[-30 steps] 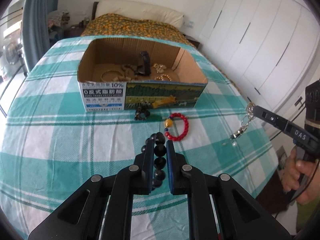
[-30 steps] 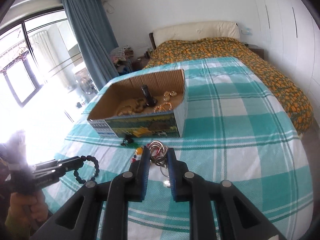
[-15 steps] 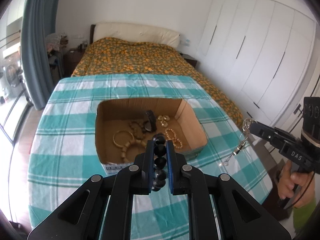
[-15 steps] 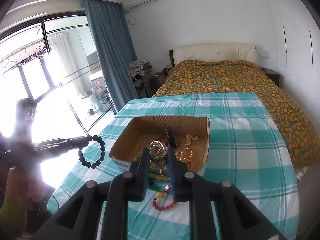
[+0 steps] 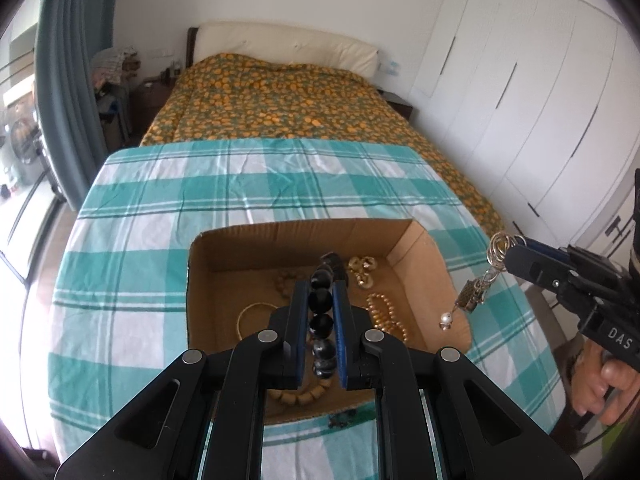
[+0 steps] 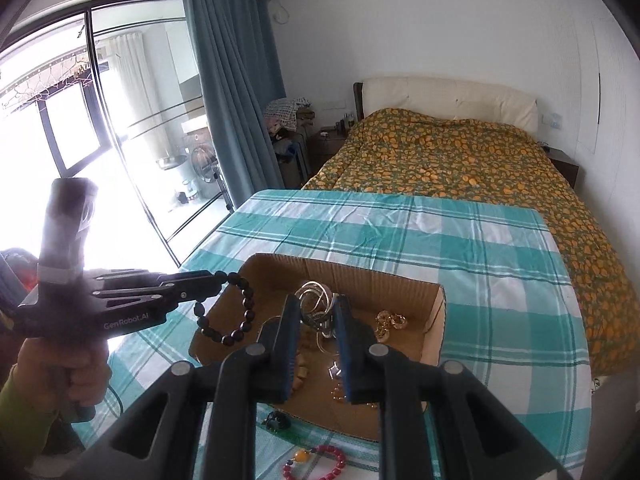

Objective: Organize jewelry
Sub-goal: 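Carry the black bracelet and silver rings over the box with both tools, then open both tools to drop the bracelet and rings into the box, then withdraw both tools from the box back over the table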

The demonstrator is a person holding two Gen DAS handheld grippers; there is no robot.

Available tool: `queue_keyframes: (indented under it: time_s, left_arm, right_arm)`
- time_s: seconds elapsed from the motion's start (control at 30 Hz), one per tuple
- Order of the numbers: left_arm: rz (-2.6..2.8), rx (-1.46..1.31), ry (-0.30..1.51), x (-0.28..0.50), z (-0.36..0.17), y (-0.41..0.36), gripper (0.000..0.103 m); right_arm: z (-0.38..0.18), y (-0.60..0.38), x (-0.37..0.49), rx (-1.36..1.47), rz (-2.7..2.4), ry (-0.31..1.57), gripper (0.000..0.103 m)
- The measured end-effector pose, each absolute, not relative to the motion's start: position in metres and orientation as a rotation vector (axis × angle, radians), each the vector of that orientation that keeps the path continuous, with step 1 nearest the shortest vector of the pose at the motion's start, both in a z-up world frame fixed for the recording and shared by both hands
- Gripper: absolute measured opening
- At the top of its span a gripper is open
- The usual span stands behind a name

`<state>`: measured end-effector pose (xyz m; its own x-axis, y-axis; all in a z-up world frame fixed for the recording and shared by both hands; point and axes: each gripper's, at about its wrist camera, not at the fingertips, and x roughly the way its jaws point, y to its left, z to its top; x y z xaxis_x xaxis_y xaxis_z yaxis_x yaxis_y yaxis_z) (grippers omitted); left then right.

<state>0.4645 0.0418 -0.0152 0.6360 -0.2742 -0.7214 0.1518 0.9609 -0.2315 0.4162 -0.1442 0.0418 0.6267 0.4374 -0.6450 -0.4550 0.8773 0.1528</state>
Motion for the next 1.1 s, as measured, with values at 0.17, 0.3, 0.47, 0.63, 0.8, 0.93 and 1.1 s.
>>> queue_keyframes:
  time_s: [0.17,0.3,0.47,0.63,0.8,0.93,1.1]
  left_arm:
    - [-0.214,-0.153,0.904,0.492,-0.045,0.048,0.010]
    - [-0.189,-0.125,0.938,0.504,-0.066,0.048,0.011]
    - [-0.133,-0.106,0.951,0.503,-0.082,0.049,0.057]
    - [-0.122,-0.086,0.897,0.459,-0.072,0.051,0.068]
    - [-0.144,-0.063,0.848,0.382,-0.070,0.044,0.080]
    - [-0.149,-0.063,0.878,0.328,-0.088,0.030,0.080]
    - [-0.138,-0.130,0.933,0.276,-0.117,0.015,0.080]
  right_arm:
    - [0.017,-0.133,0.442,-0.025,0.528,0.792,0.018]
    - [-0.006,-0.123,0.456,-0.006,0.527,0.835,0.018]
    - [-0.040,-0.115,0.467,0.017,0.497,0.887,0.030]
    - [-0.043,-0.126,0.441,0.017,0.458,0.853,0.041]
    - [-0.031,-0.148,0.382,-0.008,0.426,0.768,0.042]
    - [-0.035,-0.167,0.328,-0.022,0.386,0.728,0.045]
    - [-0.064,-0.186,0.261,-0.024,0.321,0.750,0.045]
